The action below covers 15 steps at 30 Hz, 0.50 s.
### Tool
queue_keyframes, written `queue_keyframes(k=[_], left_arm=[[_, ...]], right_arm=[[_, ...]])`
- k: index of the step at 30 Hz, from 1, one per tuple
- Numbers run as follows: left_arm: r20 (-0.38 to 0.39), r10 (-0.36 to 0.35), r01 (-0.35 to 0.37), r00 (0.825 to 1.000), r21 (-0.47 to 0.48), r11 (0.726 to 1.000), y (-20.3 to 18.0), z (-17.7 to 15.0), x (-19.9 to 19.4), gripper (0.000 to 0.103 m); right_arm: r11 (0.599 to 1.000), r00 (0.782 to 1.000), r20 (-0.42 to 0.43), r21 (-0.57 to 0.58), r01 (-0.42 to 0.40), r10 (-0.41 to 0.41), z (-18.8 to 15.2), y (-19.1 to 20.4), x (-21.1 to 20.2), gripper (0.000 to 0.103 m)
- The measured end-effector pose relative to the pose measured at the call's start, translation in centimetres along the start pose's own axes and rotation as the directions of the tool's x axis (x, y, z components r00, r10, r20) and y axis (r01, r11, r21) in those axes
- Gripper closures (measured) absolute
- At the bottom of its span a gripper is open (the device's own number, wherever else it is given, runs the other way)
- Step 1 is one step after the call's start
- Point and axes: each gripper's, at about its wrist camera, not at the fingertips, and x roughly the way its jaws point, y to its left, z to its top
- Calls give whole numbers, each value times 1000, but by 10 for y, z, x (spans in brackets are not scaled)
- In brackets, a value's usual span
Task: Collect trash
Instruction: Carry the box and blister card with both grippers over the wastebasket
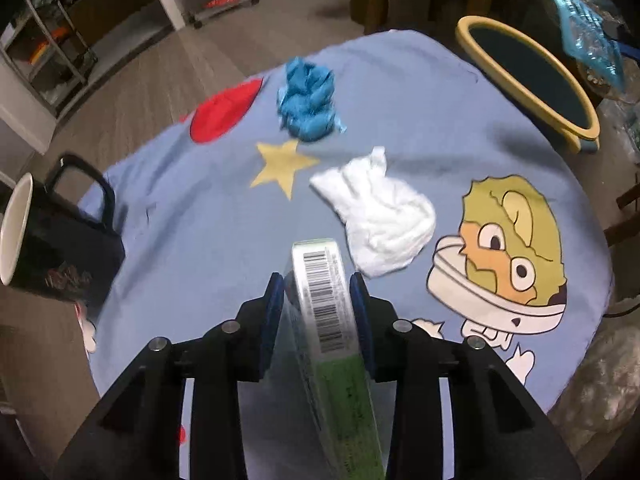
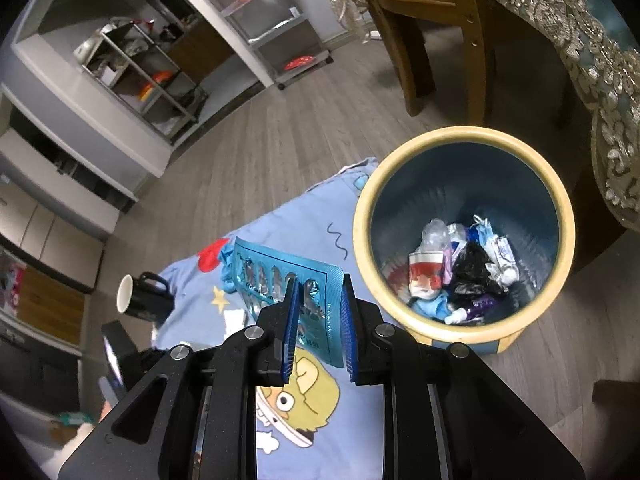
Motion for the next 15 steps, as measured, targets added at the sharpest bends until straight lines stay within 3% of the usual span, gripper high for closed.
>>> queue_keyframes(k=[5,8,11,15], left_arm=[[75,-24,28,997,-45,999,3,4,-25,85],[170,-79,87,982,-41,995,-9,17,-58,85],[239,-117,111,964,36,993,-38,39,-86,85],[256,-191,157,948,148,976,-88,82,-98,85]], right_arm=[[999,1000,29,34,-5,4,4,-5,-7,82],[998,995,78,30,59,-61,10,-12,-18,82],[993,988,109,53,107,-112,16,-25,-24,82],[976,972,125,119,184,-198,22,-54,-29,82]])
